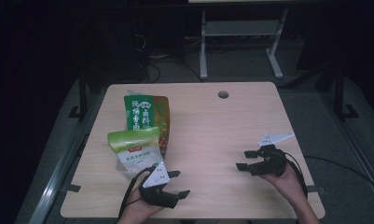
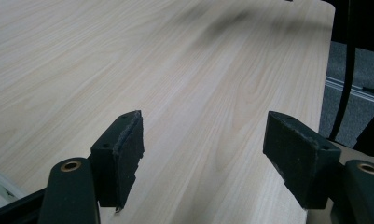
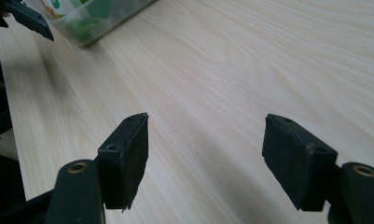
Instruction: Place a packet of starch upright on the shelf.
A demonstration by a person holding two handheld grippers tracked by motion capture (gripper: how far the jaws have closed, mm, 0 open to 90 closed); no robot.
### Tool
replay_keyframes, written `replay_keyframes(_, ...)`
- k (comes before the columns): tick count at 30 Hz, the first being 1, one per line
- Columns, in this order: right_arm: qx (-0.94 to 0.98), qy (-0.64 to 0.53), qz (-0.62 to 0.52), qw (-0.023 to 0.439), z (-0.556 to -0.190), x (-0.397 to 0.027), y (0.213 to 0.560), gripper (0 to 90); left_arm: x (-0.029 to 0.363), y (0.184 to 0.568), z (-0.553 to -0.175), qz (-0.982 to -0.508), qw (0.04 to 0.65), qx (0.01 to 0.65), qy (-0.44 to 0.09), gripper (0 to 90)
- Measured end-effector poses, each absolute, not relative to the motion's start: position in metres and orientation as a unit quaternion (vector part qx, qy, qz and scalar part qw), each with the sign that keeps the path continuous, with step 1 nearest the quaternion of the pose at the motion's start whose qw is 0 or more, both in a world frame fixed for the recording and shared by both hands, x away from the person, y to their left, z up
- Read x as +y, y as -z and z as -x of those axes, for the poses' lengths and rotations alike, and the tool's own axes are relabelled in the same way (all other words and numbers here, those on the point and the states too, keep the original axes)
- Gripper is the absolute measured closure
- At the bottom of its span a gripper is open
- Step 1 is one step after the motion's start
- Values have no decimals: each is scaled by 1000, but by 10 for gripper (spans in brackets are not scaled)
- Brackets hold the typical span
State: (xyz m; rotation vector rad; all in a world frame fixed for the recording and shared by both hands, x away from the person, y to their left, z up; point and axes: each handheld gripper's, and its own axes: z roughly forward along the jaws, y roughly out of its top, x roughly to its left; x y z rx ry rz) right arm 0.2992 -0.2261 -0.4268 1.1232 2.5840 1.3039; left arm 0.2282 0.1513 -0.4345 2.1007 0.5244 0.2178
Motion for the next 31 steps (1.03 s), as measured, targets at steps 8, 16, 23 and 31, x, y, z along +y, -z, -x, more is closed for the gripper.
replay_keyframes(8, 827, -421, -372, 18, -290, -236, 434, 306, 152, 435, -228, -855, 465, 213, -90, 287)
replay_keyframes(16, 819, -424, -386, 21, -277, -249, 439, 304, 151, 435, -227, -856, 462, 213, -92, 287)
replay_keyframes(23, 809, -434, -395, 25, -268, -260, 445, 293, 150, 436, -227, -858, 459, 211, -90, 287)
replay_keyframes(31, 807, -439, -394, 40, -255, -261, 447, 287, 148, 437, -224, -860, 460, 204, -89, 287)
